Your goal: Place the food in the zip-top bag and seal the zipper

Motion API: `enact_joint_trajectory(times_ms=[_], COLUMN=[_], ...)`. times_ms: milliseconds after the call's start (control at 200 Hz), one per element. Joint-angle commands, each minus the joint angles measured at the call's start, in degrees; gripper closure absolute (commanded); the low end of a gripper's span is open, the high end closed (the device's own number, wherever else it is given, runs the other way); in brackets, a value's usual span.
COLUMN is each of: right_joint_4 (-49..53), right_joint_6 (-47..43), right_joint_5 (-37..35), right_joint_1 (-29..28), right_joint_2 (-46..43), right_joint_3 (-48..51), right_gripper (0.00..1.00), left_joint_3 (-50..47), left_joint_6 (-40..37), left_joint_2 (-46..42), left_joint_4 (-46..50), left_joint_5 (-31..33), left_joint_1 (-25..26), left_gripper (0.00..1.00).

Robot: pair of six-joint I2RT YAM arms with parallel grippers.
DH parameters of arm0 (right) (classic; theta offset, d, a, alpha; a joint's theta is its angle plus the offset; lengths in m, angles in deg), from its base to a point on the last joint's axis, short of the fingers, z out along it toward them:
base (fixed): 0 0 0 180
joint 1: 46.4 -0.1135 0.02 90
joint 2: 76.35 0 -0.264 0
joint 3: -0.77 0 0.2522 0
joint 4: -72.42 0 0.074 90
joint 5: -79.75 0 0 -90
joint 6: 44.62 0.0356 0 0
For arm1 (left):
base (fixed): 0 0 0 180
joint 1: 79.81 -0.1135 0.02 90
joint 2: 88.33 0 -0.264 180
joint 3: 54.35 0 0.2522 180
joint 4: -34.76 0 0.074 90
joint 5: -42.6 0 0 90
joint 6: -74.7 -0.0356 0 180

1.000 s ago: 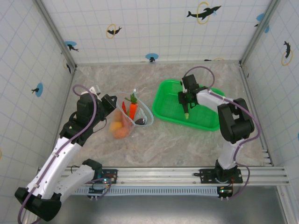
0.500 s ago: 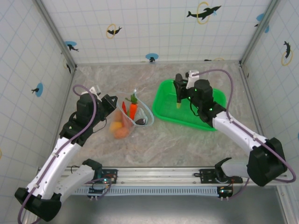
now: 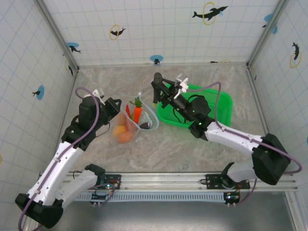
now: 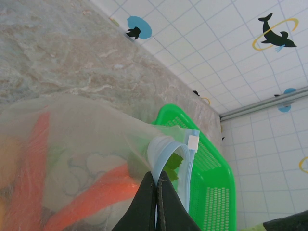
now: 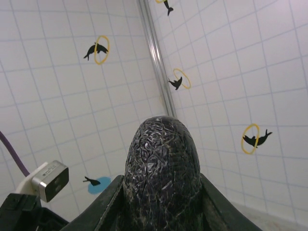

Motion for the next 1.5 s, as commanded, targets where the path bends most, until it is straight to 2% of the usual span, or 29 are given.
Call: enact_joint_trajectory(times_ms=[0,280,495,666,711,741,761,806,866,936,1051,1191,1266,1336,1446,1496], right_joint_4=[-13.73,-26.67,-28.12,-30.8,-31.62,-31.84,-31.81,-31.65,-30.68,-29.47,-28.12,-16.43,0.64,14.61,26.1,29.94], right_joint_6=[6.08,11.21,9.96,8.83,9.13,9.43,9.54,9.42,8.51,7.91,7.91,8.9,9.07,7.68,1.79,1.53], right_joint_5=[-1.56,-2.07,-2.93,-3.6,-3.61,-3.77,-4.04,-4.5,-4.88,-4.33,-3.23,-1.45,-2.91,-1.33,-9.52,-10.35], right_joint_1=[-0.89,-3.46,-6.3,-8.51,-9.0,-9.2,-9.41,-9.54,-9.47,-8.81,-7.62,-5.77,-4.6,-3.25,-3.76,-3.22], right_joint_2=[5.35,16.52,21.62,28.44,30.09,30.68,30.9,30.5,29.18,26.99,23.69,17.77,12.72,9.88,4.82,2.36], right_joint_3=[-2.33,-4.4,-4.95,-7.44,-7.97,-8.01,-7.81,-7.28,-6.11,-4.69,-2.83,-2.87,-5.67,-8.86,-8.26,-7.17], right_gripper=[0.72,0.68,0.67,0.61,0.56,0.49,0.42,0.33,0.26,0.21,0.22,0.28,0.33,0.37,0.43,0.43], left_joint_3=[-0.42,-0.35,-0.06,0.55,0.71,0.77,0.86,0.86,0.86,0.65,0.64,0.55,0.39,0.04,-0.26,-0.19], left_joint_6=[0.9,2.12,2.13,2.35,2.49,2.56,2.57,2.65,2.66,2.63,2.66,2.49,2.44,2.35,2.2,1.97], left_joint_2=[-0.33,-0.2,-0.11,0.24,0.16,0.0,-0.09,-0.32,-0.63,-0.9,-1.21,-1.86,-2.26,-2.56,-2.92,-3.09], left_joint_4=[-1.44,-1.76,-1.92,-1.86,-1.82,-1.76,-1.76,-1.77,-1.62,-1.47,-1.07,-0.58,-0.43,-0.39,-0.12,0.22], left_joint_5=[-0.53,-0.84,-0.79,-1.15,-0.99,-0.82,-0.7,-0.58,-0.21,0.16,0.27,0.79,0.99,1.1,1.15,1.35], left_joint_1=[-0.23,-0.22,-0.24,-0.19,-0.22,-0.25,-0.25,-0.25,-0.25,-0.24,-0.21,-0.2,-0.25,-0.22,-0.25,-0.25], left_gripper=[1.0,1.0,1.0,1.0,1.0,1.0,1.0,1.0,1.0,1.0,1.0,1.0,1.0,1.0,1.0,1.0])
